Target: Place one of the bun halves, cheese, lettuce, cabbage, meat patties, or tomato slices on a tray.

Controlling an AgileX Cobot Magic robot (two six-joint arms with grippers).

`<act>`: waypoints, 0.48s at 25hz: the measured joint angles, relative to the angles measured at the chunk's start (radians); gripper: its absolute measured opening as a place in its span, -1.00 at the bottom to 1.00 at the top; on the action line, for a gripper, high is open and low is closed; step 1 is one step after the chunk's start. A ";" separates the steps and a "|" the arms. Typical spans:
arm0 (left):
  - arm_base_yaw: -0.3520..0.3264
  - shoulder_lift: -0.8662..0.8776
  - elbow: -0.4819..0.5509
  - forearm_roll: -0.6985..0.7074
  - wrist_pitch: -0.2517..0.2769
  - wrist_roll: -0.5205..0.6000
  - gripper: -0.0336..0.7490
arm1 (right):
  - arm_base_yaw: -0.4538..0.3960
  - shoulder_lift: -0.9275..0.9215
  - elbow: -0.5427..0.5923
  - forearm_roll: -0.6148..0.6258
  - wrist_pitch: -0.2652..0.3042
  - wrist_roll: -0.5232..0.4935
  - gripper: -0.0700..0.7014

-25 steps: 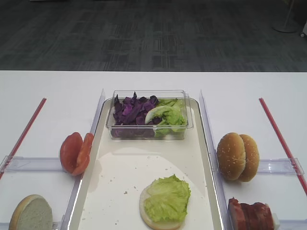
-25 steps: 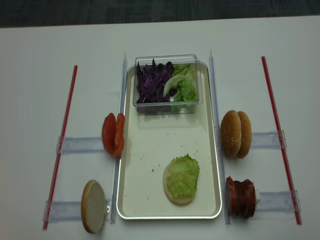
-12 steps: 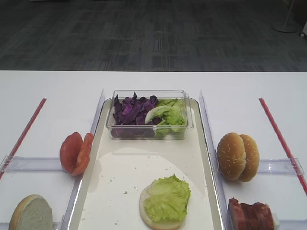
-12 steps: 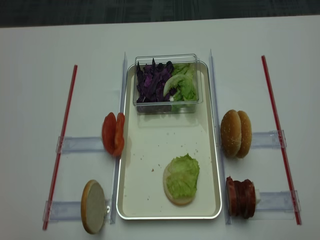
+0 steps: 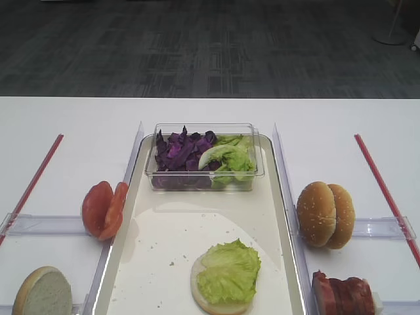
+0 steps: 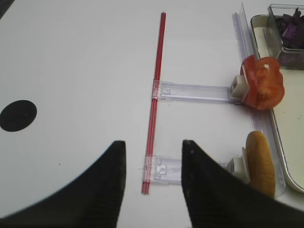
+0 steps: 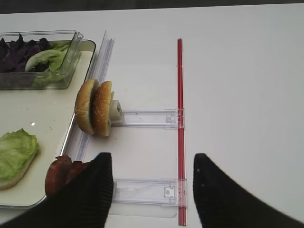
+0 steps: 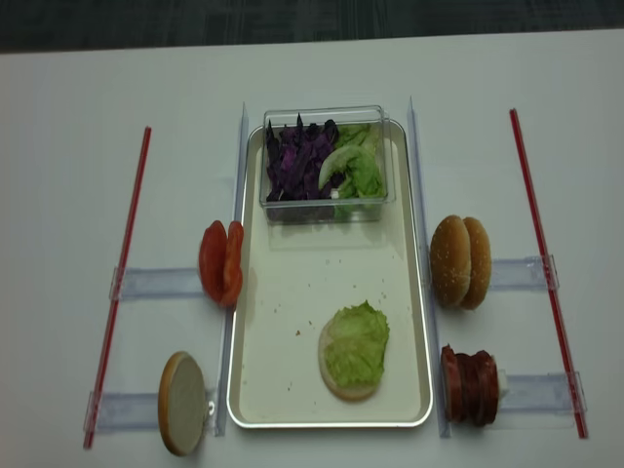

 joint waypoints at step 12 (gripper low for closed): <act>0.000 0.000 0.000 0.000 0.000 0.000 -0.22 | 0.000 0.000 0.000 0.000 0.000 0.007 0.26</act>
